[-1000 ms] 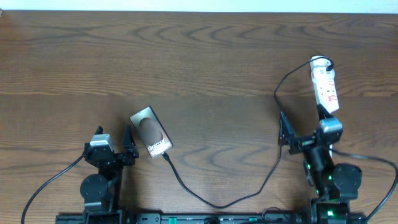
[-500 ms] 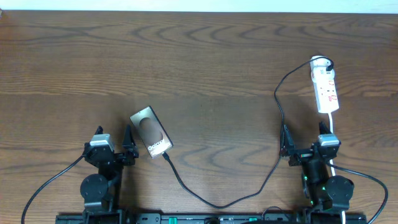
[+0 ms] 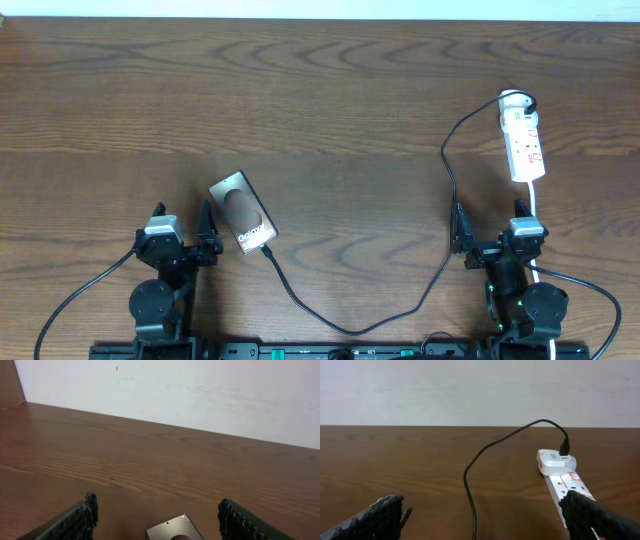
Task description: Plug charger to phone and switch on socket
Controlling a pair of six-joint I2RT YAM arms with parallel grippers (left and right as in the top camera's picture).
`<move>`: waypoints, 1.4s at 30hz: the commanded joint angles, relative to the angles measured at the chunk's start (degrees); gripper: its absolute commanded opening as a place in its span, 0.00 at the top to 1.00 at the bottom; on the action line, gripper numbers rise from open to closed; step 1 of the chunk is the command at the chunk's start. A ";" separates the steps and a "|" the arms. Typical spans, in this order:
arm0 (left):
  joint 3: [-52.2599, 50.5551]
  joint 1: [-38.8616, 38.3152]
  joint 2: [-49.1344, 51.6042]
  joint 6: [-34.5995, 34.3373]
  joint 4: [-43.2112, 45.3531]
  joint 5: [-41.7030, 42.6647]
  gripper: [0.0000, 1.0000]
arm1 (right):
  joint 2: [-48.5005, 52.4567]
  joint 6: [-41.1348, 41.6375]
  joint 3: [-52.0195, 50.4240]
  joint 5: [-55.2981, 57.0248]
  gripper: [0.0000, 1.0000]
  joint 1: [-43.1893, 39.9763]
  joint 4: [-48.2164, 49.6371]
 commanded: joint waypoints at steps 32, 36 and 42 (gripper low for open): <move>-1.27 0.31 -0.35 -0.31 -1.62 -0.11 0.24 | -0.63 -1.68 -0.09 2.93 0.01 -0.55 -0.50; -1.27 0.31 -0.35 -0.31 -1.62 -0.11 0.24 | -0.63 -1.68 -0.09 2.93 0.01 -0.55 -0.50; -1.27 0.31 -0.35 -0.31 -1.62 -0.11 0.24 | -0.63 -1.68 -0.09 2.93 0.01 -0.55 -0.50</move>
